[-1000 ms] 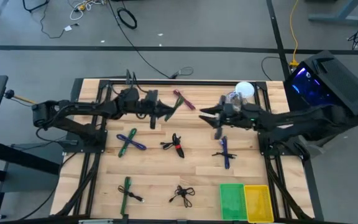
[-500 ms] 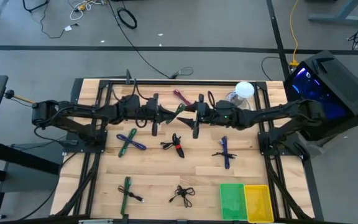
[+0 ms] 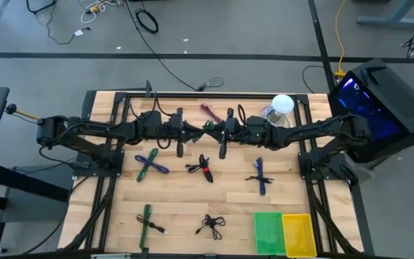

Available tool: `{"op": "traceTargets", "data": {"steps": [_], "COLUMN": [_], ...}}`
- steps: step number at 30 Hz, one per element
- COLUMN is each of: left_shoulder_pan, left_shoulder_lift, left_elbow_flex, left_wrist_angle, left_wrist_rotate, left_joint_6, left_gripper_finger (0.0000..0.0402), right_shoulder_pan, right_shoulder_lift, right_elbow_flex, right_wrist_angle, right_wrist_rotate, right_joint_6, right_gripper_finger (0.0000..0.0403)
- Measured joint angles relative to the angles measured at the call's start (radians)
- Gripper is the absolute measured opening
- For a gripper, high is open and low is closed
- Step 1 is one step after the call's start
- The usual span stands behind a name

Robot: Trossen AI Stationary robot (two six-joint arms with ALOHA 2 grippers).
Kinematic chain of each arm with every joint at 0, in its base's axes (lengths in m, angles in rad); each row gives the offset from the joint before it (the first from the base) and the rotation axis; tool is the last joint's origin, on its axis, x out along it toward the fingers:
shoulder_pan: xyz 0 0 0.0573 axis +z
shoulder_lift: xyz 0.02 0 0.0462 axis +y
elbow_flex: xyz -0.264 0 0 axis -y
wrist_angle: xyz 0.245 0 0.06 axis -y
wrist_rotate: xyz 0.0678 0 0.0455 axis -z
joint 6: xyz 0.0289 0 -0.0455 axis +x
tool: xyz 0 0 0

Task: Pick & Place USB Port
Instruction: Put the green and black charger cable into the yellow basket

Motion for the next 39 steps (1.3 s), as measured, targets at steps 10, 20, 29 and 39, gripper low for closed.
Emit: {"op": "traceTargets", "data": {"steps": [10,20,29,39], "left_shoulder_pan": [0.000,0.012,0.012,0.012], "left_shoulder_lift": [-0.030,-0.253,-0.355,-0.351], "left_elbow_flex": [-0.001,0.000,0.000,0.000], "left_wrist_angle": [-0.020,-0.398,-0.558,-0.591], "left_wrist_rotate": [0.037,-0.079,-0.143,-0.144], "left_joint_6": [-0.012,0.027,0.000,-0.002], "left_gripper_finger": [0.0091,0.0082,0.0078,0.0078], "right_shoulder_pan": [-0.001,0.196,0.607,0.941], "right_shoulder_lift": [-0.080,-0.422,-0.508,-0.431], "right_elbow_flex": [0.000,0.000,0.000,-0.001], "right_wrist_angle": [-0.121,-0.872,-1.107,-1.162], "right_wrist_rotate": [0.043,0.191,0.360,0.538], "right_joint_6": [0.000,0.335,0.927,1.460], "right_gripper_finger": [0.0019,0.0017,0.0016,0.0016]}}
